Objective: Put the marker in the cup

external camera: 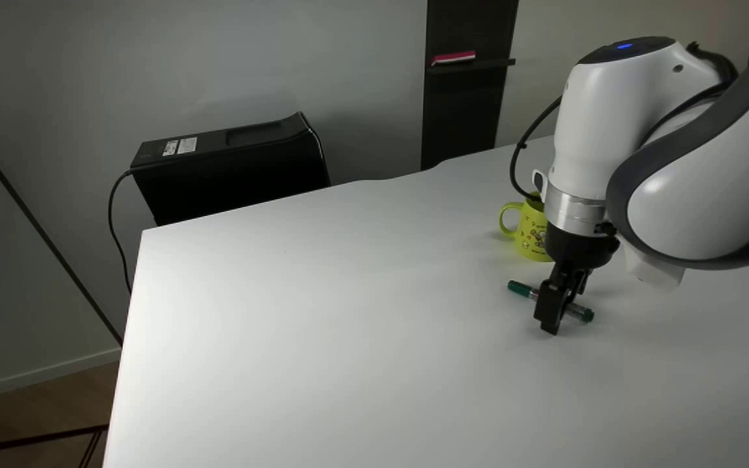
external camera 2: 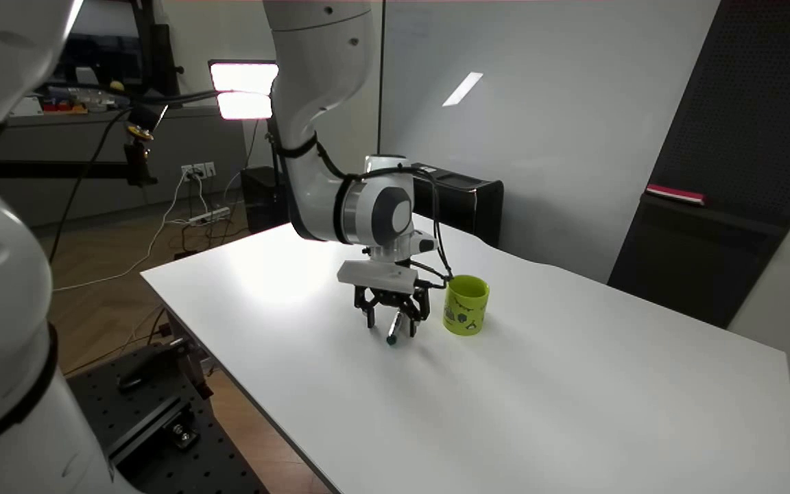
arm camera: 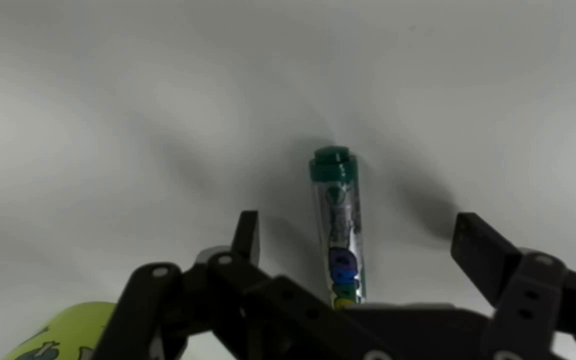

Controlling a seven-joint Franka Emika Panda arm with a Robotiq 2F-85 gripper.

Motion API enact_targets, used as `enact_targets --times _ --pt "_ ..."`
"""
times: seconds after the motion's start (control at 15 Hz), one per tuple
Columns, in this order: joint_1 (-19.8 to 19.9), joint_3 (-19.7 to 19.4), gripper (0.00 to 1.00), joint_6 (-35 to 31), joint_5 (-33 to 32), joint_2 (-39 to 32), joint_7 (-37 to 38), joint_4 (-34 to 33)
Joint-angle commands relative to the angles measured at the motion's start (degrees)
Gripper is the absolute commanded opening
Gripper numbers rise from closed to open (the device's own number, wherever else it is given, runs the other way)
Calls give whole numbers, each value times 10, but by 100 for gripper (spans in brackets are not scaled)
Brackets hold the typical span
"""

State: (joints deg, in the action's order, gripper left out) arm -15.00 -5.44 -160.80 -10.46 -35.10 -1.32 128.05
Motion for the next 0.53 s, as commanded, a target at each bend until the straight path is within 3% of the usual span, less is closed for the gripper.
enact_targets --times 0.0,0.47 --pt "0 -9 69 11 -18 -16 24 -19" --pt "-25 -42 19 70 -39 -16 66 -37"
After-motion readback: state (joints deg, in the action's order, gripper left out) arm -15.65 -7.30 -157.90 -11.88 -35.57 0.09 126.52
